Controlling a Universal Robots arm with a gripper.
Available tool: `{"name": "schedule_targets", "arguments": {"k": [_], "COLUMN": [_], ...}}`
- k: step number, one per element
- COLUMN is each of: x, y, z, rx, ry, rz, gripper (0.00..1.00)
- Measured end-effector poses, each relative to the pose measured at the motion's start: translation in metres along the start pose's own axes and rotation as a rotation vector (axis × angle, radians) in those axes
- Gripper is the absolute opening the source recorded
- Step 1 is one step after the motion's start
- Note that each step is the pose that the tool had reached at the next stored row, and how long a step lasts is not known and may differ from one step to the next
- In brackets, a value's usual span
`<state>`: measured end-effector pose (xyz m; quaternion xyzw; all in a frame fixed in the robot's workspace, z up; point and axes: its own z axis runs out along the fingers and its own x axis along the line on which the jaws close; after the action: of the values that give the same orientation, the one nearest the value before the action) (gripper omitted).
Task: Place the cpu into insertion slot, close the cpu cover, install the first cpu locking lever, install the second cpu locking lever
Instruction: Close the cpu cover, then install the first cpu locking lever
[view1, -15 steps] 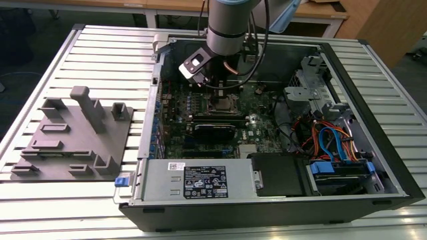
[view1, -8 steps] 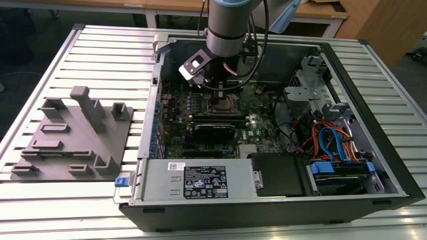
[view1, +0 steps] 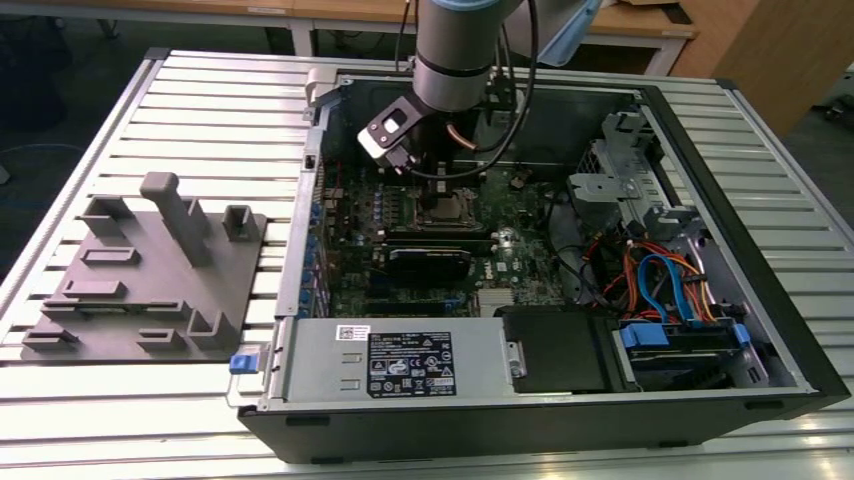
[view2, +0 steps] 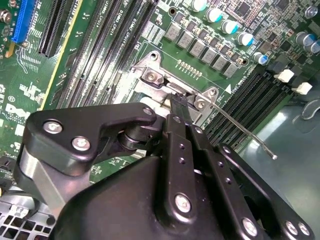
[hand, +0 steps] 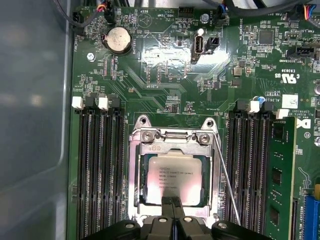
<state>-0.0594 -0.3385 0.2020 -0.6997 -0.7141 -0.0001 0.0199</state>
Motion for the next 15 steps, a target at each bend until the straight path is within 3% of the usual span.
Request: {"name": "schedule_targets", "arguments": {"k": [3,8,15], "x": [-0.0001,-0.0004,-0.0004], "y": [0.0021,0.0138,0.0160], "z": [-0.0002,-0.0005,-0.0005], "rx": [0.0002,0.0002,0.0001], "ry": [-0.0002,-0.0003,-0.0002], "rz": [0.000,0.000,0.000], "gripper": [0.10,0.10,0.10]}}
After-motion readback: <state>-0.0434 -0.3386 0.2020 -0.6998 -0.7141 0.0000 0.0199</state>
